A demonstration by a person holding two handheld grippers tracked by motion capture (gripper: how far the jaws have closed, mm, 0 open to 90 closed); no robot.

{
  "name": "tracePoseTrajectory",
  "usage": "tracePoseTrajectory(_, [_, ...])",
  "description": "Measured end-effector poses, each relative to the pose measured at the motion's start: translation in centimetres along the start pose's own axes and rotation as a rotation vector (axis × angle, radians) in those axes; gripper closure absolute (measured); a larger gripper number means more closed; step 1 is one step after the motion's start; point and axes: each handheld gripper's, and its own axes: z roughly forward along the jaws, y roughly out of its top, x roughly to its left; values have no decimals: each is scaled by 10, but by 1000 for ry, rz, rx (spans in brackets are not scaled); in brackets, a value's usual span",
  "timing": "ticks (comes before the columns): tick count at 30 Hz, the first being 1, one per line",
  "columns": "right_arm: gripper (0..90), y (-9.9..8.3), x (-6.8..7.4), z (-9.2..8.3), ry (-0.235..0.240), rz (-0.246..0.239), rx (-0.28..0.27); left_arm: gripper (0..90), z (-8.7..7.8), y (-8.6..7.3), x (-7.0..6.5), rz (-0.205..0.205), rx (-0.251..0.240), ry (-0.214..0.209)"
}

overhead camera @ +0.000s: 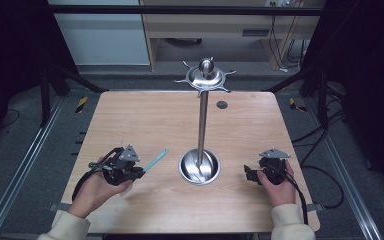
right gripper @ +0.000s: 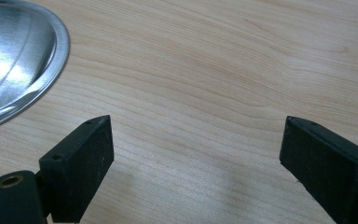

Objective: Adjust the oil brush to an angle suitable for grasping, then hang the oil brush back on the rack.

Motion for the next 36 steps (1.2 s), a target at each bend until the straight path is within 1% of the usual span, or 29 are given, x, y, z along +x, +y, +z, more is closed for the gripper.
tracePoseTrajectory(1, [104,0,0,0,0,0,0,819,-1,1,0,-2,-3,-4])
tracePoseTrajectory(6, [104,0,0,0,-3,-5,2,820,-7,4,1,-8,-31,4])
tracePoseTrajectory(11, [104,0,0,1,-5,-9,3,819,-13,7,1,-11,-77,13])
tracePoseTrajectory(15, [104,0,0,1,-3,-10,3,820,-19,10,-2,4,-120,24])
tracePoseTrajectory(19, [104,0,0,0,0,-8,6,820,-24,14,-3,9,-147,33])
tracePoseTrajectory(22, [104,-1,0,1,-5,-7,7,820,-29,18,-3,8,-171,38])
tracePoseTrajectory(24, [104,-1,-1,1,-5,-8,5,820,-34,19,-3,6,-190,53])
tracePoseTrajectory(27, [104,0,0,1,-4,-11,5,820,-39,22,-3,6,-210,55])
tracePoseTrajectory(31, [104,0,0,1,-6,-9,7,820,-45,26,-2,-5,-246,65])
tracePoseTrajectory(36, [104,0,0,1,-4,-12,3,820,-51,31,-3,-5,-275,74])
